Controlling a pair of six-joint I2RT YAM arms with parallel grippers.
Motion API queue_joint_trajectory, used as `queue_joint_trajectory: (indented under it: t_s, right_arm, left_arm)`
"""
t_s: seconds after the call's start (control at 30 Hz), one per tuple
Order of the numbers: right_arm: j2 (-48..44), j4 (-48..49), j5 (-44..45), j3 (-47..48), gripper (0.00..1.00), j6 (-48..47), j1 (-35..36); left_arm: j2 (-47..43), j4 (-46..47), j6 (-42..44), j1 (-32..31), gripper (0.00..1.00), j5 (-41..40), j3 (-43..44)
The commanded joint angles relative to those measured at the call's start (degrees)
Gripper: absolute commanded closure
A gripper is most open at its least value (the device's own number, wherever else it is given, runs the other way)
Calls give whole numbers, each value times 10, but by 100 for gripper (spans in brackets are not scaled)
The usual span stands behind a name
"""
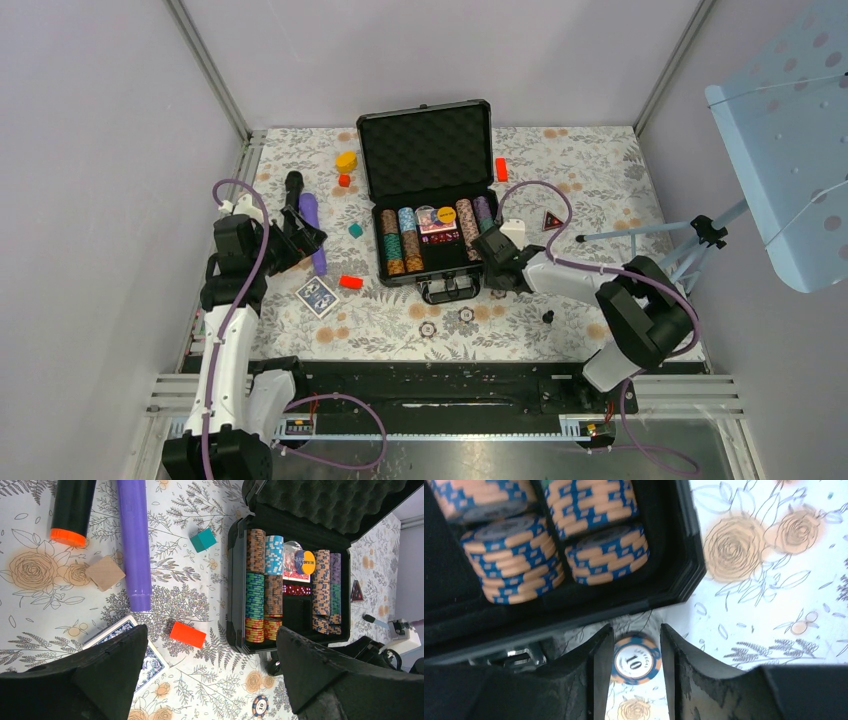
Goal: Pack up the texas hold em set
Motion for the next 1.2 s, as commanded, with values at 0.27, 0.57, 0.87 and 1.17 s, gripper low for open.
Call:
queue_joint_trajectory:
  t_s: [0.27,0.57,0.87,1.17]
  right_arm:
    - [-75,-85,-31,-80,53,82,61]
    - [-127,-104,-19,-90,50,74,63]
    - [-194,-71,-35,-83,41,18,63]
    - [-249,-59,-60,-75,33,-3,63]
  left_arm:
    - [-1,35,0,-1,1,18,-6]
    - [5,31,1,-2,1,20,-5]
    - [27,20,3,-2,2,20,1]
    - [39,17,2,-3,4,19,2]
